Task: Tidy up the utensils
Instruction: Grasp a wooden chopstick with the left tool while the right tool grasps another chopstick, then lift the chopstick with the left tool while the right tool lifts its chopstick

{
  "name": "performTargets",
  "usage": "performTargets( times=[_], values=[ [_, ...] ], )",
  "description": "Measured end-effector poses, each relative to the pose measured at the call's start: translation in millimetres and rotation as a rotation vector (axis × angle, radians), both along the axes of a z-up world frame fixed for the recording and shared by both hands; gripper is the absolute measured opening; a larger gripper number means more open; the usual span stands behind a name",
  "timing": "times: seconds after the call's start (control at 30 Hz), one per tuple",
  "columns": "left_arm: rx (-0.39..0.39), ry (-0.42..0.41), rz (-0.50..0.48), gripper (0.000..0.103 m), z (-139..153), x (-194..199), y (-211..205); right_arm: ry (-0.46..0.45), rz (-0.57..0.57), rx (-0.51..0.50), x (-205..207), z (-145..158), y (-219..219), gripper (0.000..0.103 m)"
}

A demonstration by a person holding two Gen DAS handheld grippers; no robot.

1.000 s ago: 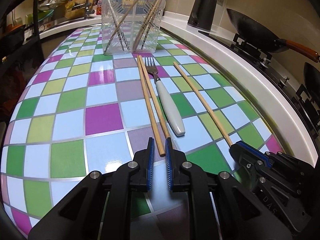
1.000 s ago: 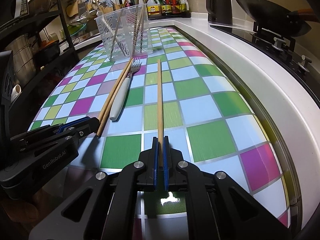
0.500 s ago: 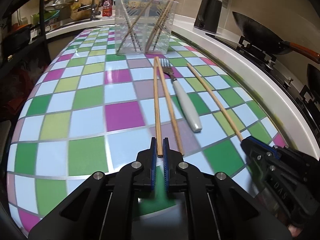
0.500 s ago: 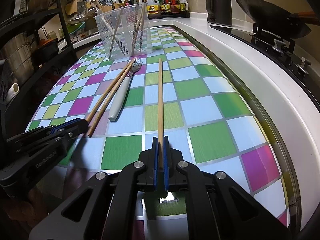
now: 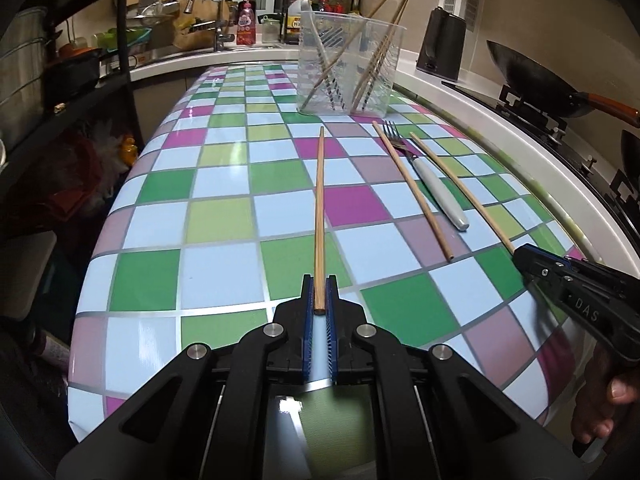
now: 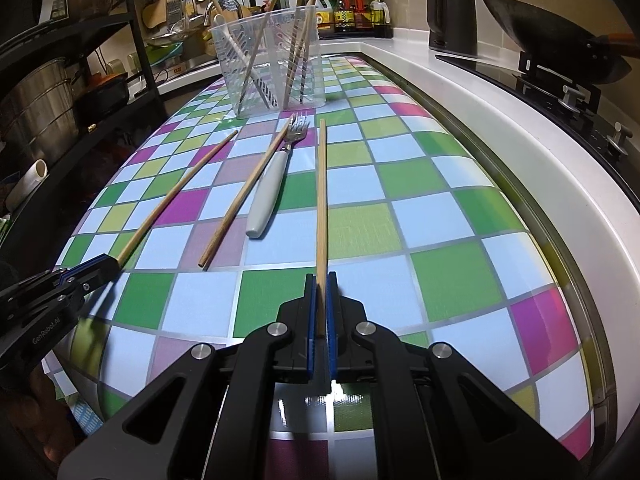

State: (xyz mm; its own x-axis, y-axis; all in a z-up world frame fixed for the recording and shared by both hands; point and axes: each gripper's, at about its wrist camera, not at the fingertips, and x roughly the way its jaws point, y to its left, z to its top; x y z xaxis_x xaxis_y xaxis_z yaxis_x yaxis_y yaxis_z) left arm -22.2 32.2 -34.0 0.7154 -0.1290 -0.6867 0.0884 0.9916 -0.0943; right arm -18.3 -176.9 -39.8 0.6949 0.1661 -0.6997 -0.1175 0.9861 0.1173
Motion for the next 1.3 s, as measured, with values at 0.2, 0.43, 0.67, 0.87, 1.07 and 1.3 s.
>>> performTargets(
  times=[0.2,0.43,0.67,0.87,1.07,1.3],
  values=[
    [0.011,-0.044,-0.010,0.013,-3.7,-1.0,-2.5,-0.017,-0.011,-0.013,-0.2,-0.7,2.9,0.007],
    [0.015,-0.080,0.003,0.013,-5.7,-3.0,-3.5,-0.032,-0.024,-0.016,0.5,-1.2,4.2,0.008],
    [0.022,-0.087,0.011,0.013,-5.9,-3.3,-5.0,-0.043,-0.029,-0.021,1.1,-1.6,4.8,0.008],
    [0.024,-0.096,0.018,0.013,-6.8,-3.0,-6.3,-0.051,-0.036,-0.028,3.3,-2.1,6.7,0.007],
    [0.024,-0.101,0.022,0.011,-6.9,-2.9,-5.6,-0.048,-0.039,-0.032,4.3,-1.6,6.5,0.006],
    [0.021,-0.105,0.025,0.006,-6.9,-2.9,-3.9,-0.038,-0.055,-0.045,5.3,2.2,7.5,0.006]
  ],
)
